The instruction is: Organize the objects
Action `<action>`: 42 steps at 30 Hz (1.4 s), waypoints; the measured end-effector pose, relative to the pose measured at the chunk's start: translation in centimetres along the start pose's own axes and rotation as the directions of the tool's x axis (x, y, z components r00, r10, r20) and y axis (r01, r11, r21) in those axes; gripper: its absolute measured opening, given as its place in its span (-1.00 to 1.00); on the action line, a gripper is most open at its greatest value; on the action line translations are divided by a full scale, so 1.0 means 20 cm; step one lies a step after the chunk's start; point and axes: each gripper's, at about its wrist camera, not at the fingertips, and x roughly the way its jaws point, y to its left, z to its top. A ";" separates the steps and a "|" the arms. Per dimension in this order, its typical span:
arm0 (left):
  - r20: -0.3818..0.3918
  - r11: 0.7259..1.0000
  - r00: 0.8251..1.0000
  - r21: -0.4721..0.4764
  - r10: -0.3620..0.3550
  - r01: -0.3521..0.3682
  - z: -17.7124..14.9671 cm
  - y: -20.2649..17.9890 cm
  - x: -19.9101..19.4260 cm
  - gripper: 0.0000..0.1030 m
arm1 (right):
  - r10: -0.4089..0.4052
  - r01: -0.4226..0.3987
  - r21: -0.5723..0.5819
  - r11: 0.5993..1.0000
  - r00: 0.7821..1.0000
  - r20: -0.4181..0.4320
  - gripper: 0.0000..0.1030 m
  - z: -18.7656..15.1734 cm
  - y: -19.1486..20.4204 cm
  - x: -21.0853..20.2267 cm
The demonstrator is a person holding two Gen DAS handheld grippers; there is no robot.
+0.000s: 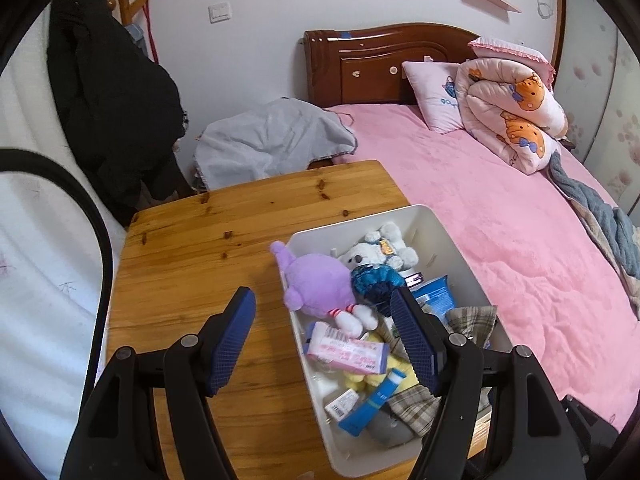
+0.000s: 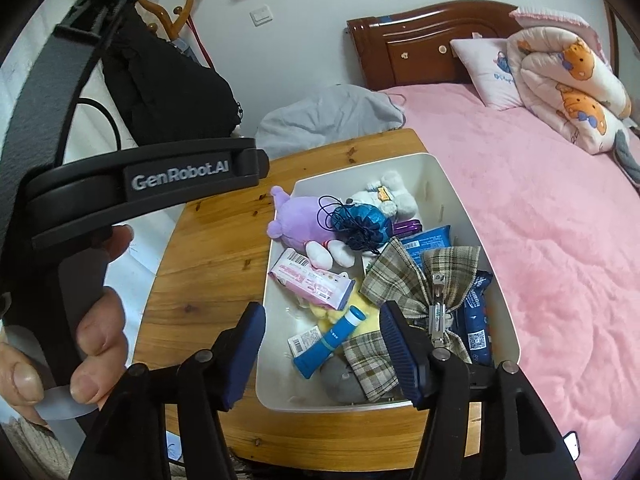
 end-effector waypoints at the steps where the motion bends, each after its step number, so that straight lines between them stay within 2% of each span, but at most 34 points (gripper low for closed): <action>1: -0.004 1.000 1.000 0.000 0.023 -0.023 -0.01 0.01 -0.01 0.44 | -0.001 0.001 -0.002 1.000 1.000 -0.001 0.17 0.00 0.01 0.00; 4: -0.015 0.998 0.998 0.007 0.061 -0.061 -0.06 0.05 -0.03 0.44 | -0.005 0.005 -0.012 1.000 1.000 -0.001 0.17 -0.01 0.03 -0.01; 9: -0.028 0.997 0.997 -0.024 0.079 -0.079 -0.14 0.15 -0.09 0.44 | -0.010 0.010 -0.037 0.999 1.000 -0.011 0.27 -0.03 0.09 0.01; 18: -0.030 0.987 0.990 -0.086 0.135 -0.138 -0.30 0.37 -0.19 0.44 | -0.043 0.042 -0.110 0.993 0.999 -0.011 0.32 -0.08 0.22 0.04; 29: -0.121 0.976 0.985 -0.165 0.124 -0.143 -0.48 0.53 -0.17 0.44 | -0.049 0.051 -0.156 0.986 0.999 0.019 0.42 -0.10 0.37 0.04; 35: -0.148 0.969 0.984 -0.214 0.096 -0.126 -0.53 0.59 -0.14 0.44 | -0.057 0.057 -0.163 0.985 0.998 0.006 0.42 -0.12 0.42 0.05; 42: -0.160 0.968 0.984 -0.223 0.083 -0.118 -0.56 0.61 -0.13 0.44 | -0.068 0.066 -0.163 0.984 0.998 -0.002 0.42 -0.14 0.45 0.06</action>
